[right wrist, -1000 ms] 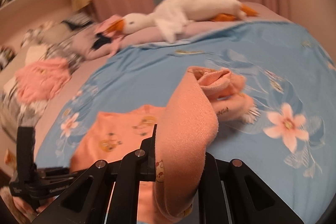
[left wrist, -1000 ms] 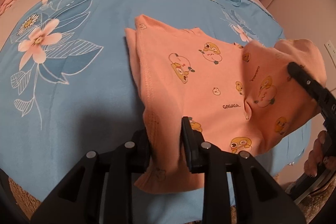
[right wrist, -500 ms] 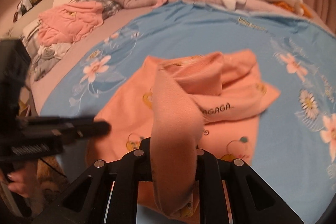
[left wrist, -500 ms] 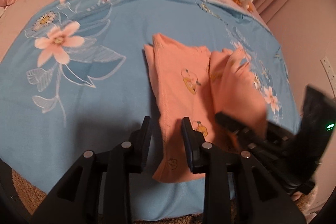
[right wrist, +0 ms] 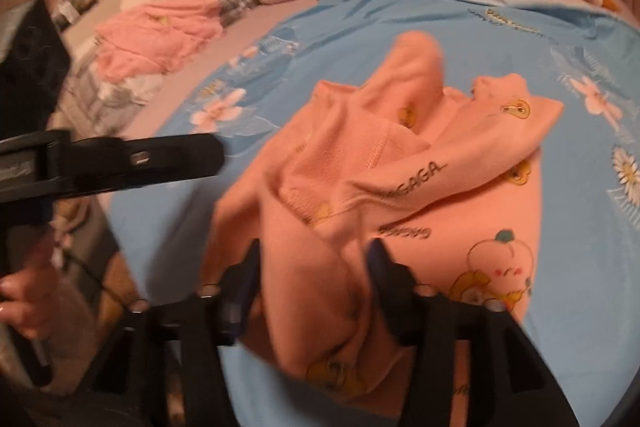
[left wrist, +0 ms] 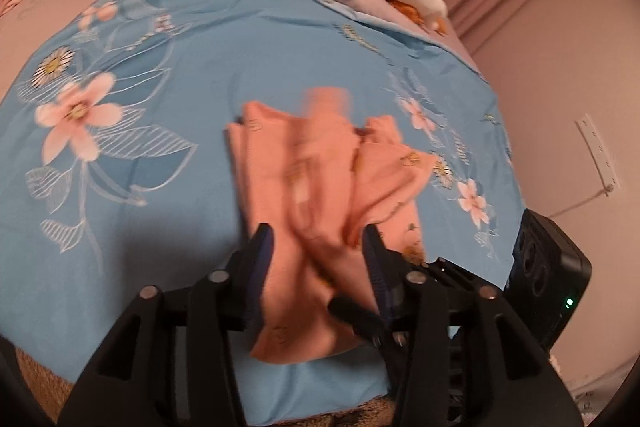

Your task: Fold small clothes

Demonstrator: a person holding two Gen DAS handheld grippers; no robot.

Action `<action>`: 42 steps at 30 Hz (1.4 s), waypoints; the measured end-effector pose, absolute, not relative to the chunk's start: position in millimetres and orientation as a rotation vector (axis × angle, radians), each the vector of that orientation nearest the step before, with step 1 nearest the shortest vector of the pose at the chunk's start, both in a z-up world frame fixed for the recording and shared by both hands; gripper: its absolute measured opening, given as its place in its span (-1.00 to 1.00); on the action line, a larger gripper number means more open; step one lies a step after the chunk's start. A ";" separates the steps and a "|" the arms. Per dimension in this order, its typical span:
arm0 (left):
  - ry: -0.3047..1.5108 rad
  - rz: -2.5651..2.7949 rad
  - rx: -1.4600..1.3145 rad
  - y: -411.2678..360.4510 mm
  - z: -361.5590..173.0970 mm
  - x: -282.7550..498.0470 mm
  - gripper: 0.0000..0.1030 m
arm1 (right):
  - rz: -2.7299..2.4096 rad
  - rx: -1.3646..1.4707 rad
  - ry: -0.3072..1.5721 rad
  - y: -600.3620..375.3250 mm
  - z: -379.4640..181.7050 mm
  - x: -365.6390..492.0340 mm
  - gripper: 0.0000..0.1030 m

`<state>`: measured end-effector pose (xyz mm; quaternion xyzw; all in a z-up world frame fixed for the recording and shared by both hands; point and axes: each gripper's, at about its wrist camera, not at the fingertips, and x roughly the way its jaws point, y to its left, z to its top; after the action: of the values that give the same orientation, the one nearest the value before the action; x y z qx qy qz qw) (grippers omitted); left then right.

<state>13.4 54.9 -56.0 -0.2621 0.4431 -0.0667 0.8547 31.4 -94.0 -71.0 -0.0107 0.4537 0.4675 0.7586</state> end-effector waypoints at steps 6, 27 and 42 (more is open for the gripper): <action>0.992 -0.218 -0.531 39.5 -64.9 35.5 0.11 | 0.978 0.042 0.933 -132.0 -53.4 32.6 0.39; 1.124 -0.141 -0.515 33.4 -108.1 38.4 -0.28 | 0.897 0.077 0.991 -98.6 -74.1 94.5 -0.30; 1.132 -0.161 -0.589 32.7 -118.2 63.0 -0.58 | 0.746 0.205 0.983 -168.9 -73.3 79.1 -0.29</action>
<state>63.0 32.7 -118.2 -0.2744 0.5279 -0.0752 0.8003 79.1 -168.9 -73.3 0.0961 0.4602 0.3490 0.8106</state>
